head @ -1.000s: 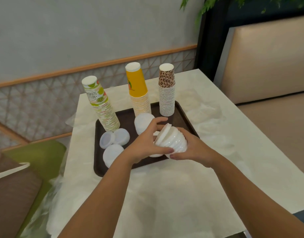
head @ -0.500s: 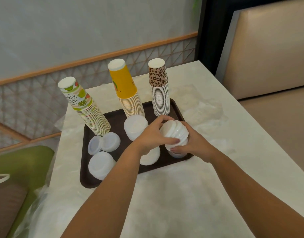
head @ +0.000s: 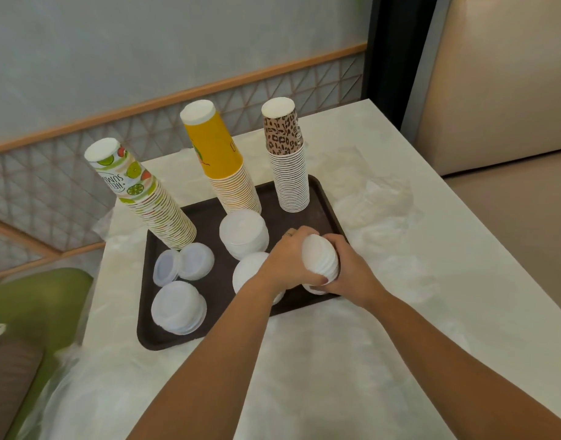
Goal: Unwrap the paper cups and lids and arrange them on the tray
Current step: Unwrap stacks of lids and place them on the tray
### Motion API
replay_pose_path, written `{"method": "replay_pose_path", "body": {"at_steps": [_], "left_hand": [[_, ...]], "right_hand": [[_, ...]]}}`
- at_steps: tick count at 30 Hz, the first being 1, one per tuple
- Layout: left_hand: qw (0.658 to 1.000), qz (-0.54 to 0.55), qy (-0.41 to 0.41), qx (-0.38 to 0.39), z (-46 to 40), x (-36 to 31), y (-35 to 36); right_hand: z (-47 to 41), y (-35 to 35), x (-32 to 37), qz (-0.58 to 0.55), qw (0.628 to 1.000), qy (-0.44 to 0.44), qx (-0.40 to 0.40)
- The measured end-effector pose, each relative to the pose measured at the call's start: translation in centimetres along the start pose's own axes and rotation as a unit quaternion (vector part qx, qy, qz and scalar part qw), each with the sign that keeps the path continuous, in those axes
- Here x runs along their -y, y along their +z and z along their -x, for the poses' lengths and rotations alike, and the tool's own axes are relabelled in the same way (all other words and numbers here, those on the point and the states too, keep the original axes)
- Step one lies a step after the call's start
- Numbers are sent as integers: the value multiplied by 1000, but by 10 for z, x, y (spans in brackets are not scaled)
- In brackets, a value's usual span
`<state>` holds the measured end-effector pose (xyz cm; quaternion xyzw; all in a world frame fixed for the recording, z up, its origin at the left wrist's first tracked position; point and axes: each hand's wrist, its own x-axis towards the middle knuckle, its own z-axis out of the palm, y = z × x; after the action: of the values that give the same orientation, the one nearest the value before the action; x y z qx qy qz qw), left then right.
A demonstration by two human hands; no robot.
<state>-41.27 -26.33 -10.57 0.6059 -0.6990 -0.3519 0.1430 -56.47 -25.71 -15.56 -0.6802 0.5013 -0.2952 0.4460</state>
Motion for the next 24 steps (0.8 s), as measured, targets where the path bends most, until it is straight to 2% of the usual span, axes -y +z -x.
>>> {"method": "replay_pose_path", "body": {"at_steps": [6,14,17,21,24], "left_hand": [[999,-42,-15,0,-4,-3,7],[999,-8,-40,14,-12,-5,-10],[997,33,-74,-22,-20,-5,-21],[987,17,-128,-93,-41,-5,-25],[982,-5,-166,-94,-58,-1,-18]], "right_hand": [[1,0,-1,19,999,16,33],[-3,-1,-6,29,999,37,19],[-2,-2,-6,33,999,37,19],[-3,1,-7,43,998,38,17],[-3,2,-9,42,998,41,17]]}}
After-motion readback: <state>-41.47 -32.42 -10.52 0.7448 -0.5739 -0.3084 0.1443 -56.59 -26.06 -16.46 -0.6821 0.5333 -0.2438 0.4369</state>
